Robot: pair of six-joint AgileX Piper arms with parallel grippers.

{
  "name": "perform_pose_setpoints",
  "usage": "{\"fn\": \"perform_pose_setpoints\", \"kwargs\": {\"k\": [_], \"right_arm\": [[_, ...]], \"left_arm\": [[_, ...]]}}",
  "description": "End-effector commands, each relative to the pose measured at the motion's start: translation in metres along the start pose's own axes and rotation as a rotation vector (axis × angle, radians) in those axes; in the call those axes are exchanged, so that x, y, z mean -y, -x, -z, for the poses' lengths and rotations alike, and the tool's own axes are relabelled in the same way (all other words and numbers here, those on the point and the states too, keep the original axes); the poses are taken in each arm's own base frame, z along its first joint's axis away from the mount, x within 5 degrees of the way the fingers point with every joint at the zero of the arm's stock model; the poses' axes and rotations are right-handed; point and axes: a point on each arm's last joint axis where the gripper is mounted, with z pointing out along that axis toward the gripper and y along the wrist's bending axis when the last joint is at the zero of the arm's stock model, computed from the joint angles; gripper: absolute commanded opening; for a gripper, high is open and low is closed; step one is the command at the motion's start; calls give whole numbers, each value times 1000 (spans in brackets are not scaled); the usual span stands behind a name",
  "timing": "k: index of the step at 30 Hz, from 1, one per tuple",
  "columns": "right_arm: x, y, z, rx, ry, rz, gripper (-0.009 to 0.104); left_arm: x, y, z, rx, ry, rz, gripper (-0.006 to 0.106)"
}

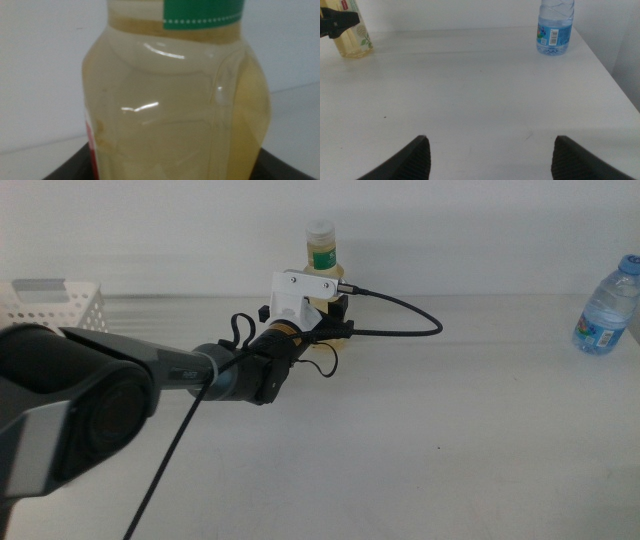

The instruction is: Use arms to grab the bottles and put them into the dustbin to the left of the table.

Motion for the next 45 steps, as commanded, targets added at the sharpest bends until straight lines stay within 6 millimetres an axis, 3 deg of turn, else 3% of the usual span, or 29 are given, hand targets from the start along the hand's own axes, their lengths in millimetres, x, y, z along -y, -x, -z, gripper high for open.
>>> {"fn": "perform_pose_setpoints", "kwargs": {"k": [1, 10, 17, 26, 31, 39, 45], "right_arm": [[0, 10, 3, 109, 1, 18, 63], [0, 10, 3, 109, 1, 18, 63], [0, 10, 3, 109, 1, 18, 63], [0, 10, 3, 109, 1, 18, 63], [0, 10, 3, 109, 1, 18, 63], [0, 10, 3, 109, 1, 18, 63], [0, 10, 3, 109, 1, 18, 63]], "left_arm": [[4, 57, 13, 158, -7, 19, -5], [4, 111, 73, 135, 18, -66, -5], [-7, 180, 121, -16, 54, -81, -5], [-53, 228, 193, -266, 212, -41, -5], [-81, 255, 221, -430, 317, 13, -5], [-120, 283, 250, -610, 504, -63, -5], [-155, 278, 267, -702, 624, -85, -5]]}}
